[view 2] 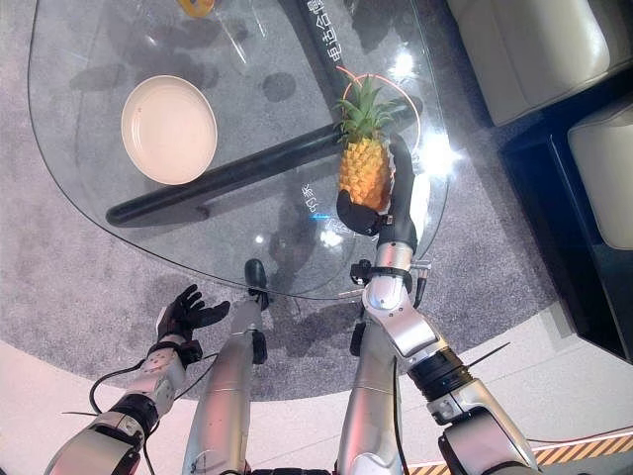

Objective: Pick up the fruit to the plate

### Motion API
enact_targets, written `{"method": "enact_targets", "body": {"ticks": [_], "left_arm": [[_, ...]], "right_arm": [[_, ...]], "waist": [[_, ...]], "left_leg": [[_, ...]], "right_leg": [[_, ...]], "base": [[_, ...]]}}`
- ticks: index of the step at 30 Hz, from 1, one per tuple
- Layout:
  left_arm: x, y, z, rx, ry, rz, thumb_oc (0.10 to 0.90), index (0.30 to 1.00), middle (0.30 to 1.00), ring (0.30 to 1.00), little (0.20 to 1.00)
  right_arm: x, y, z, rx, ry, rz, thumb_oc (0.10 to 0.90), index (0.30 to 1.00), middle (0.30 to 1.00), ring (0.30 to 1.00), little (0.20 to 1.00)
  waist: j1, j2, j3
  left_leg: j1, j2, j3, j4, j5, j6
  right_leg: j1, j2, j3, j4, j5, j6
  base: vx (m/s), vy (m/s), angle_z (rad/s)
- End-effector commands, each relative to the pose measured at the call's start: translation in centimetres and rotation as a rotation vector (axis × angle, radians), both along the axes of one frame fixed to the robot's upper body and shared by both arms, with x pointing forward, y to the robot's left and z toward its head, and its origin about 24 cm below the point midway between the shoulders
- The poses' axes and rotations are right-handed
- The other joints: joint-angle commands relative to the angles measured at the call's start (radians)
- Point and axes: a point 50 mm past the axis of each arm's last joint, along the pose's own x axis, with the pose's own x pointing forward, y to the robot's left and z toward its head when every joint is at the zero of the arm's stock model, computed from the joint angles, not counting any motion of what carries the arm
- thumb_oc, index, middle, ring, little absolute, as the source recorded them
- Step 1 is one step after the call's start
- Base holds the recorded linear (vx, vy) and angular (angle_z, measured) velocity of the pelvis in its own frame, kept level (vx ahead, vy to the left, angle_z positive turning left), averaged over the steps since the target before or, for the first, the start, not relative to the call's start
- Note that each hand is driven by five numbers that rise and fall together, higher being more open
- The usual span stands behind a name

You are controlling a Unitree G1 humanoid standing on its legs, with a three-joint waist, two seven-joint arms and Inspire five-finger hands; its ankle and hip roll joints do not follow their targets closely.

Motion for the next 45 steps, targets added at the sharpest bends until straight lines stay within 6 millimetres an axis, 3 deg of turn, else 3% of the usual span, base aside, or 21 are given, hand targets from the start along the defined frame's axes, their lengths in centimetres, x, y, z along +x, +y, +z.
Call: {"method": "enact_targets", "body": {"ticks": [1, 24, 25, 26, 27, 41, 45], "left_arm": [[-1.8, 1.2, -1.5, 0.043, 0.061, 0.036, 0.800, 0.900, 0.900, 0.900, 0.900], [-1.6, 0.4, -1.5, 0.041, 0.067, 0.005, 0.800, 0.900, 0.900, 0.900, 0.900], [-1.6, 0.3, -1.5, 0.042, 0.067, 0.004, 0.800, 0.900, 0.900, 0.900, 0.900], [-1.6, 0.3, -1.5, 0.042, 0.067, 0.004, 0.800, 0.900, 0.900, 0.900, 0.900], [-1.6, 0.3, -1.5, 0.041, 0.067, 0.002, 0.800, 0.900, 0.900, 0.900, 0.900], [-1.5, 0.5, -1.3, 0.007, 0.042, 0.027, 0.800, 0.900, 0.900, 0.900, 0.900], [-1.4, 0.7, -1.0, -0.081, 0.010, 0.119, 0.800, 0.900, 0.900, 0.900, 0.900]], "right_arm": [[-0.1, 0.5, 2.3, 0.045, -0.104, 0.012, 0.800, 0.900, 0.900, 0.900, 0.900], [1.4, 1.2, 2.1, 0.028, -0.013, -0.030, 0.800, 0.900, 0.900, 0.900, 0.900], [1.4, 1.2, 2.1, 0.025, -0.013, -0.029, 0.646, 0.768, 0.768, 0.768, 0.746], [1.4, 1.2, 2.1, 0.024, -0.012, -0.029, 0.347, 0.512, 0.512, 0.512, 0.447], [1.5, 1.3, 2.1, 0.017, -0.014, -0.030, 0.100, 0.300, 0.300, 0.300, 0.200], [2.0, 0.7, 2.2, -0.031, 0.014, -0.053, 0.100, 0.300, 0.300, 0.300, 0.200], [2.0, 0.5, 2.3, -0.042, 0.004, -0.065, 0.100, 0.300, 0.300, 0.300, 0.200]], "waist": [[0.014, -0.005, -0.013], [0.034, 0.012, -0.013], [0.035, 0.013, -0.013], [0.035, 0.013, -0.013], [0.035, 0.014, -0.013], [0.039, 0.019, -0.013], [0.039, 0.022, -0.013]], "left_leg": [[-0.006, -0.050, -0.003, 0.086, -0.094, 0.018], [-0.007, -0.059, -0.007, 0.086, -0.089, 0.021], [-0.007, -0.059, -0.007, 0.086, -0.089, 0.021], [-0.007, -0.059, -0.007, 0.086, -0.089, 0.021], [-0.006, -0.059, -0.007, 0.085, -0.089, 0.021], [-0.003, -0.058, -0.007, 0.084, -0.089, 0.020], [-0.001, -0.060, -0.007, 0.083, -0.088, 0.020]], "right_leg": [[0.018, 0.039, -0.065, -0.127, 0.093, -0.021], [0.008, 0.040, -0.068, -0.113, 0.092, -0.027], [0.008, 0.039, -0.068, -0.113, 0.092, -0.027], [0.008, 0.039, -0.068, -0.113, 0.092, -0.027], [0.009, 0.039, -0.069, -0.114, 0.092, -0.027], [0.008, 0.037, -0.069, -0.111, 0.093, -0.025], [0.008, 0.038, -0.068, -0.111, 0.091, -0.026]], "base": [[0.00, 0.000, 0.00], [0.00, 0.000, 0.00], [0.00, 0.000, 0.00], [0.00, 0.000, 0.00], [0.00, 0.000, 0.00], [0.00, 0.000, 0.00], [0.00, 0.000, 0.00]]}}
